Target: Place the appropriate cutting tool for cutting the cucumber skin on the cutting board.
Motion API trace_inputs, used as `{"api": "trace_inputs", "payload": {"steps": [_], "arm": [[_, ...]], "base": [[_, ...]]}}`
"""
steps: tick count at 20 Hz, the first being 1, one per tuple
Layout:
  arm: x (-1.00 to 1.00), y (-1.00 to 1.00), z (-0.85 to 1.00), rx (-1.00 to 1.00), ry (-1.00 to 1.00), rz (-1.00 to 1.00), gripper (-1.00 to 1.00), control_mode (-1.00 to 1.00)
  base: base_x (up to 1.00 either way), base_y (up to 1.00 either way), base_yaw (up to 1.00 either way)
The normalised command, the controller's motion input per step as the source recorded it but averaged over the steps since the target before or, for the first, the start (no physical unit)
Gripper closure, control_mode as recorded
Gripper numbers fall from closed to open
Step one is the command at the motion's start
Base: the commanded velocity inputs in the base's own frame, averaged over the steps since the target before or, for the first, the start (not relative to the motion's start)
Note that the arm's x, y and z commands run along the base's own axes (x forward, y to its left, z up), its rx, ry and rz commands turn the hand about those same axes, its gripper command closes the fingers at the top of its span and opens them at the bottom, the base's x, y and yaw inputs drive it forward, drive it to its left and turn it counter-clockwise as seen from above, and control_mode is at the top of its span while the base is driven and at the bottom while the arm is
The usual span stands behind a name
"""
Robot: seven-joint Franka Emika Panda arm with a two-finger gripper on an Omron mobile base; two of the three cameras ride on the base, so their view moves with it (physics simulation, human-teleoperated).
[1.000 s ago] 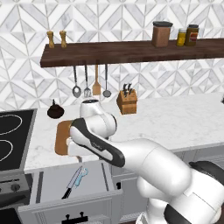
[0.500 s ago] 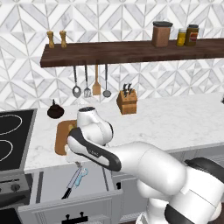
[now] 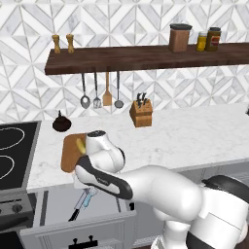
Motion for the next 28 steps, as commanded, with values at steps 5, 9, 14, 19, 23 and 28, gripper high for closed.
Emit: {"api": "trace_inputs", "payload": {"steps": [5, 9, 14, 19, 23, 28], "arm": [[0.08, 0.17, -0.19, -0.01, 0.0, -0.02, -1.0, -1.0], [0.08, 0.18, -0.18, -0.01, 0.0, -0.03, -1.0, -1.0], [0.03, 0.12, -0.24, -0.01, 0.0, -0.02, -1.0, -1.0], [0.0, 0.0, -0.35, 0.0, -0.01, -0.02, -1.0, -1.0], [0.0, 0.0, -0.36, 0.0, 0.0, -0.02, -1.0, -1.0], [0.0, 0.0, -0.34, 0.0, 0.0, -0.01, -1.0, -1.0]], "base": [[0.0, 0.0, 0.0], [0.0, 0.0, 0.0], [0.0, 0.0, 0.0], [0.0, 0.0, 0.0], [0.0, 0.0, 0.0], [0.0, 0.0, 0.0]]}}
